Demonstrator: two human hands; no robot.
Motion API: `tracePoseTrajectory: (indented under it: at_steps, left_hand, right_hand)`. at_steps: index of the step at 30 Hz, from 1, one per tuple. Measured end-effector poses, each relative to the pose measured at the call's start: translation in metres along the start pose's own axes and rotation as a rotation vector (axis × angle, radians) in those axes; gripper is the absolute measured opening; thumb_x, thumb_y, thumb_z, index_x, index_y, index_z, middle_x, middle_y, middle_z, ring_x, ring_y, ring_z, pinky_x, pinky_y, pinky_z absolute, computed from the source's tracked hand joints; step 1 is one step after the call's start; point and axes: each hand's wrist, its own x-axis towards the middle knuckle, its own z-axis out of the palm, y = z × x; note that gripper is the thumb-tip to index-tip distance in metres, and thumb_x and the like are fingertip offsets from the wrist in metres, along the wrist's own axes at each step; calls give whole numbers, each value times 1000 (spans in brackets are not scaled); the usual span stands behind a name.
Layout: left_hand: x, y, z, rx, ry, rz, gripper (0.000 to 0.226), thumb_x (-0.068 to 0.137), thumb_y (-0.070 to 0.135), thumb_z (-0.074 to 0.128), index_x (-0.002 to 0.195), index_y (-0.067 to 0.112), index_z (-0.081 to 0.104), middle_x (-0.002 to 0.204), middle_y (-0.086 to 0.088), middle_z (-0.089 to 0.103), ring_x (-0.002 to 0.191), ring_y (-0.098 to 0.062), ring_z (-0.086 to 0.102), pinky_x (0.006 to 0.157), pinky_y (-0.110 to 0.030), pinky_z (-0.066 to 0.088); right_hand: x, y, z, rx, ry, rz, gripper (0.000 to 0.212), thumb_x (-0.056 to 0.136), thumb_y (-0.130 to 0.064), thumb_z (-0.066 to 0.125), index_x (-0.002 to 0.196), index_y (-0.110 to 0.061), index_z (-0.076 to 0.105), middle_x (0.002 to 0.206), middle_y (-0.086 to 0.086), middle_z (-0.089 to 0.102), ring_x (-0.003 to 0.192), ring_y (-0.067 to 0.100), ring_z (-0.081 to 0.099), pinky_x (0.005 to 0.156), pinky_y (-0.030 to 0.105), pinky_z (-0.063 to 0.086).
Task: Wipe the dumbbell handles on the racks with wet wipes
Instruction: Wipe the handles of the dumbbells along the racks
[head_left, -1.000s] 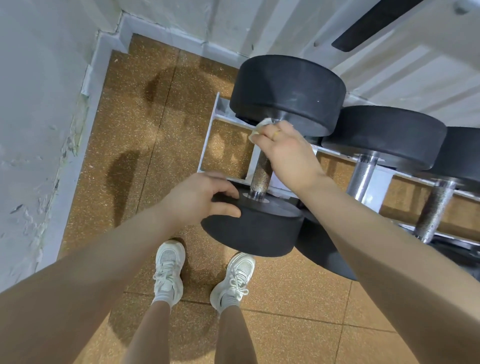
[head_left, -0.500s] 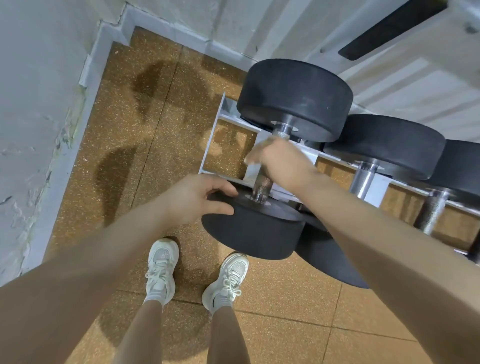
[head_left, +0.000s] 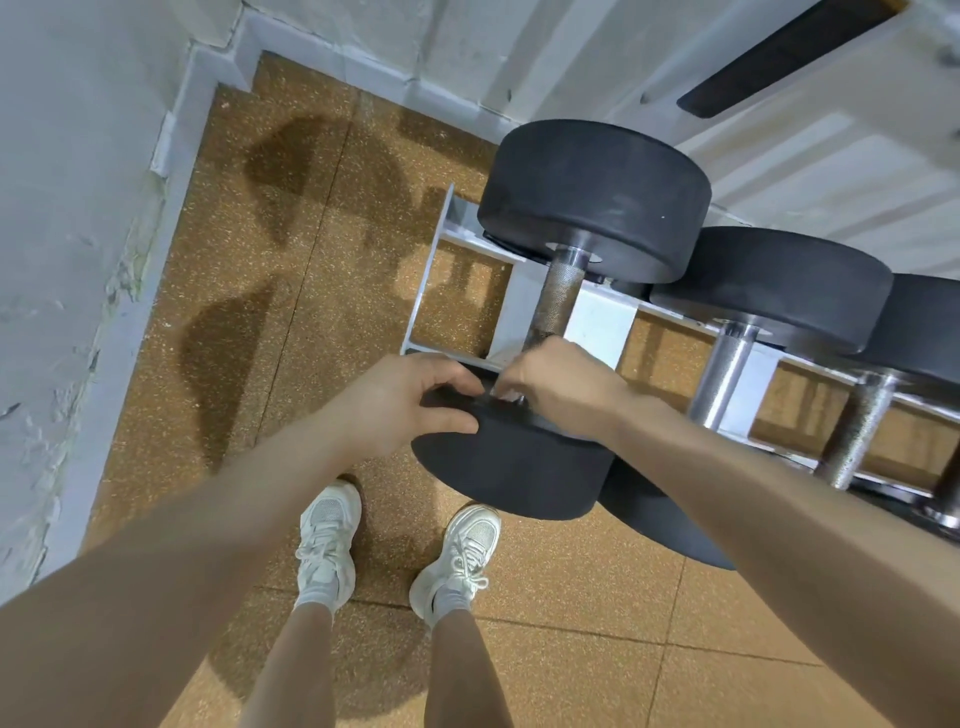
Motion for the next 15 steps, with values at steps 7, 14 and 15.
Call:
tracePoseTrajectory:
  at_steps: [7,14,15]
  left_hand:
    - [0,-3,1,-16,12,2,29,75,23,73,98,36,61,94,32,54,90,19,49,78,6,32]
    - [0,-4,4,-28,33,3,31,74,22,74,94,39,60,97,27,58,97,9,54,83,0,35]
    - [0,-3,3,-17,28,4,31,74,22,74,94,40,60,97,27,58,97,8,54,82,0,35]
  right_hand:
    - [26,26,-18,-185,677,42,45,54,13,52,92,-2,70,85,15,68,74,34,61,56,30,50]
    - [11,32,13,-118,506,-153,51,47,23,59,93,2,68,86,16,66,71,35,60,55,34,55]
    - [4,28,18,-85,453,-164,49,51,21,62,94,0,68,89,15,66,73,34,59,58,34,55]
